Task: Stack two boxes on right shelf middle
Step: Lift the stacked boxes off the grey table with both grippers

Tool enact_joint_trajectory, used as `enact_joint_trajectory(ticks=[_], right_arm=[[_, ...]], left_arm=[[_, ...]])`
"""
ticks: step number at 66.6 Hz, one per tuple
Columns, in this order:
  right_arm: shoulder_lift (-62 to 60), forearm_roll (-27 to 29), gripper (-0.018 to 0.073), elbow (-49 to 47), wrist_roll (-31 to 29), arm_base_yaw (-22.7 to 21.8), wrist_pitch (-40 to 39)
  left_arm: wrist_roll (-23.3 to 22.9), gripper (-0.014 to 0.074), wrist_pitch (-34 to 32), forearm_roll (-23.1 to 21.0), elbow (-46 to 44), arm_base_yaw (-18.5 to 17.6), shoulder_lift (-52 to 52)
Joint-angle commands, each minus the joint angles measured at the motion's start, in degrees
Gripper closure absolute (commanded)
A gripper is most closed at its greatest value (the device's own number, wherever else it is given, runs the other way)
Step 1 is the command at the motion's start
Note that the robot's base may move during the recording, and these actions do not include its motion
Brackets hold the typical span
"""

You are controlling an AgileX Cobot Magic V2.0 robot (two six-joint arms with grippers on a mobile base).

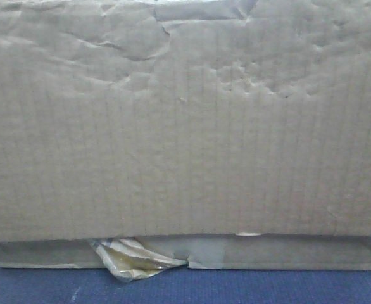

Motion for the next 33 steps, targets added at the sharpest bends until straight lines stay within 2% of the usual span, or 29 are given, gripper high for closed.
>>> enact_joint_trajectory(ticks=[1,19,33], right_arm=[[-2.42,-3.45,0.0726,-1.34,0.41,0.12,-0.59],[-3.48,-11.74,0.0726,-8.31,1.74,0.12,-1.03],[-3.82,-15.16,0.0726,-15.45,3.18,0.12,-4.42]], left_arm=[[-0.95,0.0707,-0.62,2.07,-1.32,-0.42,-1.31],[-1.09,0.0707,-0.62,3.13,-11.21,-0.42,-2.37],[-1.09,0.0707,-0.62,10.2,-22.12,-0.42,-2.4]])
